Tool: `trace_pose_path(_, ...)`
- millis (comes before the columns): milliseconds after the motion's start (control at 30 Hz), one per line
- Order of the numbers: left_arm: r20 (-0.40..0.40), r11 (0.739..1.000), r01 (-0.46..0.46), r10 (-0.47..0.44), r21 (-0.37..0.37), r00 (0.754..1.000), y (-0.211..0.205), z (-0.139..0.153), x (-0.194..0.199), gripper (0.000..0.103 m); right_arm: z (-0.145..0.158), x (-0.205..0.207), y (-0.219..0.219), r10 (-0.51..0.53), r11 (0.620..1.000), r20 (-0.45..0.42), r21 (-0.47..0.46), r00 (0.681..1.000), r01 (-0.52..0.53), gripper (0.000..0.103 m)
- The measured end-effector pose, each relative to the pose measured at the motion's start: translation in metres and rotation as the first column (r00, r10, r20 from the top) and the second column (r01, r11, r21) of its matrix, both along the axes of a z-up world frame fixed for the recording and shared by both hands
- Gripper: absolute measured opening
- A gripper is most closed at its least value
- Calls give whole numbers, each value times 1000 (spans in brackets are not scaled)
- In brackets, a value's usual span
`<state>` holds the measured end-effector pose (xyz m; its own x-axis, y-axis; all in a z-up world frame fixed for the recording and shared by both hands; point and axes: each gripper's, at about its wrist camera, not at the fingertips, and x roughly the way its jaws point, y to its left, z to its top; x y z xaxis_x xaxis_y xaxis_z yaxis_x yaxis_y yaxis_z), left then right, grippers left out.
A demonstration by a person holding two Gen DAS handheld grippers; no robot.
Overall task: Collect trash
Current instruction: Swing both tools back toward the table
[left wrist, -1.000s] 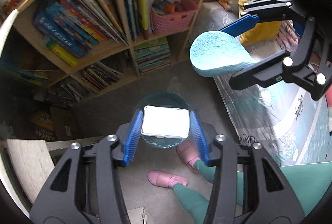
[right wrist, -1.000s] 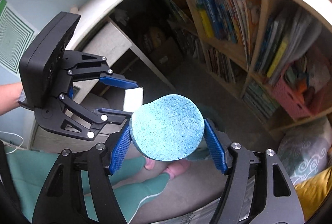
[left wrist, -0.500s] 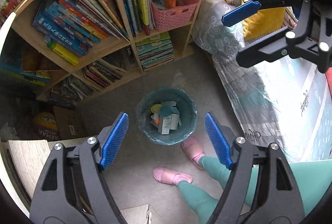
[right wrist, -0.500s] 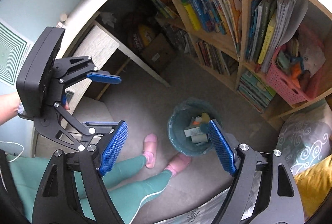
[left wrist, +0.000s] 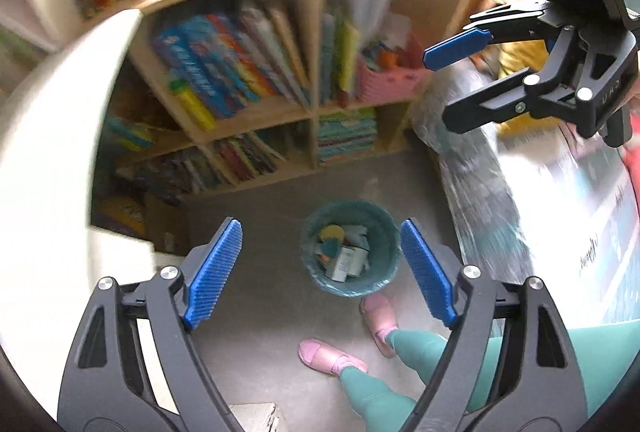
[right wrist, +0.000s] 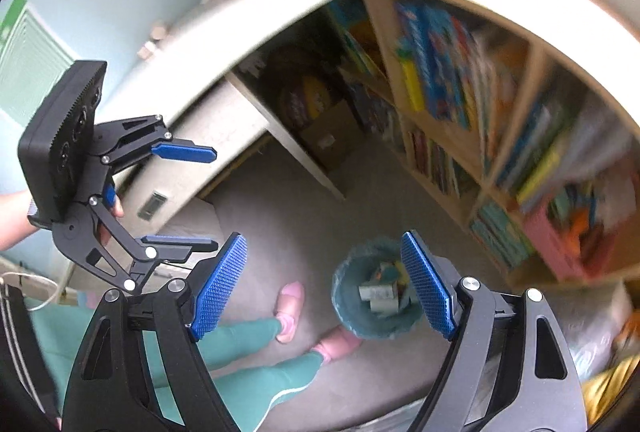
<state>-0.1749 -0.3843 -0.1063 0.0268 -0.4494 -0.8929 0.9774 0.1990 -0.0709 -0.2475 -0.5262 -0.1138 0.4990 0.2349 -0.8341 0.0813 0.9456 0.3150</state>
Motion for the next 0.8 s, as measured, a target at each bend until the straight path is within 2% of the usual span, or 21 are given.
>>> trace_pose_path(100,19,996,-88,89,-23,996,19,14,23,83,21,33,10,75,997,53,-17,996,-74,88)
trace_pose_path(267,47,960,-269,273,-75,961,66,41,73,90,48,99,38,214,977,104,-44,971,-211,89)
trace_pose_path(400,75,911,-398,407,-110,910,110,58,118,92,66,164,77,335,942,128,-74,933,-328,89)
trace_pose_path(533,100,865,-482,497,-139,862,152,69,162,92,79,226,121,449,892,143,-127,882,-434,89)
trace_pose_path(633,119,827,-542,560,-150,820,188,76,201,93,91,276,157,512,859,168,-133,843,-495,89)
trace_pose_path(700,149,800,-581,599,-151,787,210,78,223,93,97,307,178,552,834,173,-132,816,-536,89)
trace_pose_path(800,165,744,-651,668,-150,726,247,80,261,93,104,353,212,603,798,172,-143,779,-585,89)
